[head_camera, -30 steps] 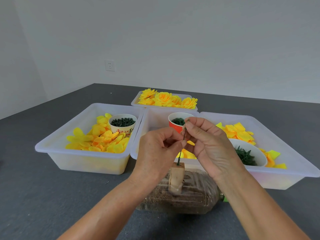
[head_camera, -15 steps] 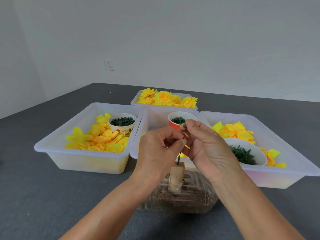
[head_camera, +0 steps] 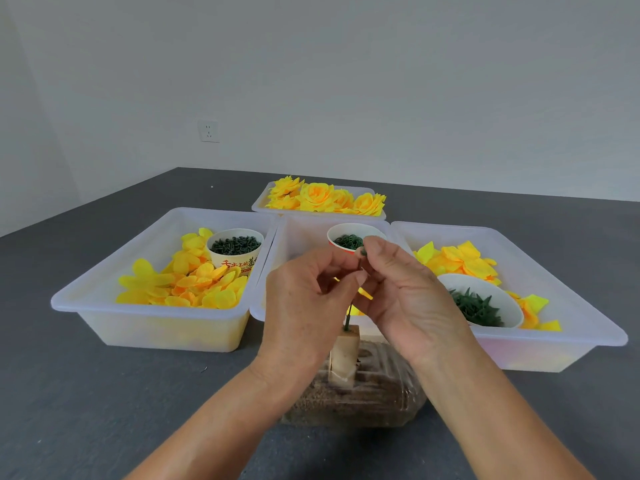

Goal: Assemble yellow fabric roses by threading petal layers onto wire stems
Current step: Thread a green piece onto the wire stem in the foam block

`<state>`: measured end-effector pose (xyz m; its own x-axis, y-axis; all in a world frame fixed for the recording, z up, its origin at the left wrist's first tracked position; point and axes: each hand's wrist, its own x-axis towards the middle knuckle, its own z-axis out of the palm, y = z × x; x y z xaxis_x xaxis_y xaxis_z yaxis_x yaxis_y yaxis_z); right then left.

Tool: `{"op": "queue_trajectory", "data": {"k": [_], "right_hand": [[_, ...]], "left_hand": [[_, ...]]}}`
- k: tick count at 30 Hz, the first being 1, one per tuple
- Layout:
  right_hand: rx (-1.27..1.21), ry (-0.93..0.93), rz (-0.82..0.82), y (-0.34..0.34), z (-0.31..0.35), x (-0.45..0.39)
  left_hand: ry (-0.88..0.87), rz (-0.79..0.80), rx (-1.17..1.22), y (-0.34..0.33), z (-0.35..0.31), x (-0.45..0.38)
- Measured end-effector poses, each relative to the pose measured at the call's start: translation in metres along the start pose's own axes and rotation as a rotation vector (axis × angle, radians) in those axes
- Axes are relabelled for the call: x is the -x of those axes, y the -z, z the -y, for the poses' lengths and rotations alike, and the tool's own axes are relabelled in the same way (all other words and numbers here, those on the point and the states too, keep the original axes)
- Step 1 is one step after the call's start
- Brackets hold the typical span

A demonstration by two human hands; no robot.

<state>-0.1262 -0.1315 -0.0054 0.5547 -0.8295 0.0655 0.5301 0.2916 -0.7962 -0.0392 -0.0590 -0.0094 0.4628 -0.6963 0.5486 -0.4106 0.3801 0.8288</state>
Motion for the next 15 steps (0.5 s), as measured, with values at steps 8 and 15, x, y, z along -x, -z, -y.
{"op": "queue_trajectory", "data": {"k": [8, 15], "right_hand": [[0.204, 0.272, 0.04, 0.0038, 0.0024, 0.0077], [0.093, 0.144, 0.044, 0.0068, 0.0006, 0.0033]], "left_hand": [[0.003, -0.017, -0.01, -0.0005, 0.0014, -0.0007], [-0.003, -0.017, 0.007, -0.0017, 0.0011, 0.0001]]}}
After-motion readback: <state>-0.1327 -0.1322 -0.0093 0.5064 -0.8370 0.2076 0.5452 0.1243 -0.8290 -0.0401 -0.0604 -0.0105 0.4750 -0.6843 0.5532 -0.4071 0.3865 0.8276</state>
